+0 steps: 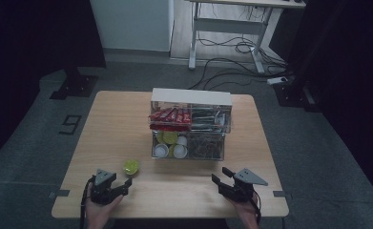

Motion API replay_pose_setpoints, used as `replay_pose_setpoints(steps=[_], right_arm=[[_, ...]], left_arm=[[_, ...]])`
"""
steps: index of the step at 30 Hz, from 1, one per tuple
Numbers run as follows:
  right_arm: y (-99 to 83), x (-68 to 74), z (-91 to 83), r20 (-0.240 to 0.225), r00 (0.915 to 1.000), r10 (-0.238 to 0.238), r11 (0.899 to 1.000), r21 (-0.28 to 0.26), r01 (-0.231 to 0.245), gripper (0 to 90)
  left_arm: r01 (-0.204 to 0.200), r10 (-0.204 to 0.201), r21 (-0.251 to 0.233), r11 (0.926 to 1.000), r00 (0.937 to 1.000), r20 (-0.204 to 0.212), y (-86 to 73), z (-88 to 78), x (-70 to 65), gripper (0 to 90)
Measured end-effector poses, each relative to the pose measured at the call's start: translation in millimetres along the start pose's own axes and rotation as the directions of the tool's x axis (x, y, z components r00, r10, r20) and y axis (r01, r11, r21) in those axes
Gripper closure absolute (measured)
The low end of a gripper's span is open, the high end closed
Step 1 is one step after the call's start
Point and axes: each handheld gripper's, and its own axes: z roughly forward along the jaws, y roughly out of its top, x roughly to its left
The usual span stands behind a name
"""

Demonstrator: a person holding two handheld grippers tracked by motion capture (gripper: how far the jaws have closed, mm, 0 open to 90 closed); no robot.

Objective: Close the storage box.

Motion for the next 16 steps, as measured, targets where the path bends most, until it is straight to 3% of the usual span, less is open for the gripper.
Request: replay_pose_setpoints(steps=[5,13,16], right_arm=[[-13.7,-4.2,-6.7,0.011,0.9999,0.007,1.0,0.025,-0.007,42.2],[-13.6,-7.1,-6.3,0.02,0.9998,0.006,0.999,0.036,-0.007,42.2],[-14.0,-10.3,-4.7,0.057,0.9979,0.03,0.997,0.066,-0.033,42.4]], left_arm=[[0.001,-0.001,0.004,1.0,1.0,0.002,-0.4,-0.4,0.2,30.5],[-0.007,0.007,0.01,0.9999,0.9999,0.012,-1.3,2.4,-3.5,30.4],[0.003,-0.003,0.014,0.9999,0.9998,0.022,-1.7,3.0,-2.6,30.4]])
